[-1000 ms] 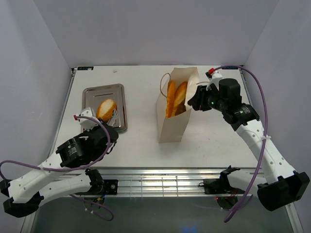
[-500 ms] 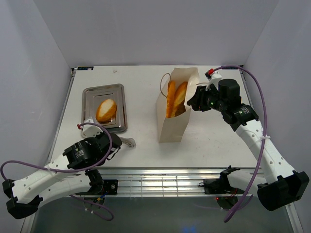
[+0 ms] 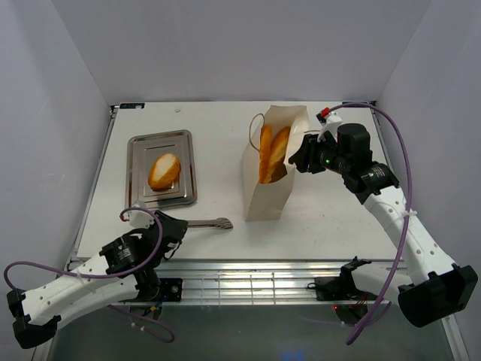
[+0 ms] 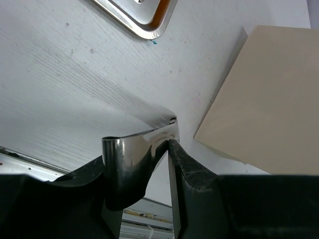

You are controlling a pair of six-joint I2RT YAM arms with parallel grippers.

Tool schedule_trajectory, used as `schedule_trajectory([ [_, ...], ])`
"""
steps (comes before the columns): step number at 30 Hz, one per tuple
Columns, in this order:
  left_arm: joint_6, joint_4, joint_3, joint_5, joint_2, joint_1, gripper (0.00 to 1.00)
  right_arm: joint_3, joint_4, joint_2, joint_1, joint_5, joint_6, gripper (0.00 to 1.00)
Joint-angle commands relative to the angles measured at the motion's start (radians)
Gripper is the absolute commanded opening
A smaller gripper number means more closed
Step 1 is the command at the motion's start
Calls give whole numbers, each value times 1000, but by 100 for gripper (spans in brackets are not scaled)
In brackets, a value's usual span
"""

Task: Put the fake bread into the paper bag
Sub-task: Place the clamp at the center of the board.

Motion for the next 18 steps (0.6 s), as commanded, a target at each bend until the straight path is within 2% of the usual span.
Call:
schedule_trajectory([
  [1, -71, 13, -65, 65, -21, -3, 44, -17, -17, -16, -1, -1, -21, 49],
  [8, -75, 74, -115, 88, 66, -3, 45, -25, -14, -13, -1, -5, -21, 49],
  [11, -86, 97, -134, 102, 100, -3, 49, -26, -12, -16, -1, -7, -18, 49],
  [18, -206, 62, -224, 140, 94, -3, 55, -22, -20, -22, -1, 2, -20, 49],
])
